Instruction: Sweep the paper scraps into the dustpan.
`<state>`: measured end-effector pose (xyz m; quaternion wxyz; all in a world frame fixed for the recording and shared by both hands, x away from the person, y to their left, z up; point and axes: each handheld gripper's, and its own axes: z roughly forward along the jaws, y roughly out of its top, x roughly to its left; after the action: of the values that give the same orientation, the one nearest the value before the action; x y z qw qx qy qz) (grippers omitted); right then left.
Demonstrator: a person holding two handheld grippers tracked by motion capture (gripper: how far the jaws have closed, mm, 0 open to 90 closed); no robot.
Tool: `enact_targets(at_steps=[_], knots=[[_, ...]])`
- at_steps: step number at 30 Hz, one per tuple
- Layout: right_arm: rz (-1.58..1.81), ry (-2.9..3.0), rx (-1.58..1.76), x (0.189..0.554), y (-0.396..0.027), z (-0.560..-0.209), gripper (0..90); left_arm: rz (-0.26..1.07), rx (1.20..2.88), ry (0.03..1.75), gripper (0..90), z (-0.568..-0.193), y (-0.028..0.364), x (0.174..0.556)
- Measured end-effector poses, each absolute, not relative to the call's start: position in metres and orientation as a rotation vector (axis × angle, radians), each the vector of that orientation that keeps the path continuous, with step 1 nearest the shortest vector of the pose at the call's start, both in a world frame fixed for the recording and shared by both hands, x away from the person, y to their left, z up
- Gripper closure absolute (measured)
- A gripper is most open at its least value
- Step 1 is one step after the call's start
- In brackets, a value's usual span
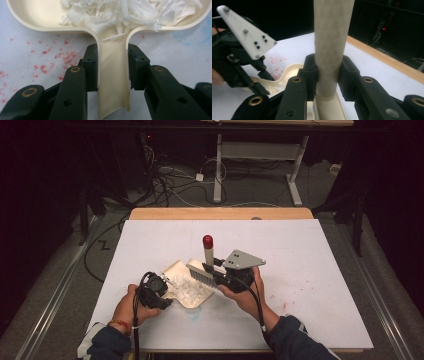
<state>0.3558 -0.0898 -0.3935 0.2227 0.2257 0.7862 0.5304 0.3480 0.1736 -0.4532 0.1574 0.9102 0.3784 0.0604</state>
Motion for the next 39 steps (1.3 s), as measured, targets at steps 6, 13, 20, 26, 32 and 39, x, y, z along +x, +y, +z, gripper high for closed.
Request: enact_targets(at_steps=[6, 13, 20, 26, 32, 39], knots=[[1.45, 2.146, 0.639, 0.36, -0.099, -0.39, 71.4, 0.176, 2.604, 1.084, 63.5, -0.453, 0.174, 0.348], [1.36, 2.128, 0.663, 0.365, -0.106, -0.4, 71.4, 0.174, 2.604, 1.083, 63.5, -0.453, 0.174, 0.348], [1.386, 2.19, 0.654, 0.361, -0.094, -0.415, 71.4, 0.178, 2.601, 1.092, 63.5, -0.453, 0.173, 0.347], [1.426, 2.216, 0.562, 0.354, -0.07, -0.411, 71.4, 0.177, 2.6, 1.085, 63.5, -0.453, 0.174, 0.348], [1.474, 2.19, 0.557, 0.365, -0.066, -0.4, 71.4, 0.182, 2.597, 1.081, 63.5, -0.452, 0.175, 0.347], [1.458, 2.143, 0.614, 0.383, -0.068, -0.401, 71.4, 0.174, 2.59, 1.085, 63.5, -0.452, 0.178, 0.348]])
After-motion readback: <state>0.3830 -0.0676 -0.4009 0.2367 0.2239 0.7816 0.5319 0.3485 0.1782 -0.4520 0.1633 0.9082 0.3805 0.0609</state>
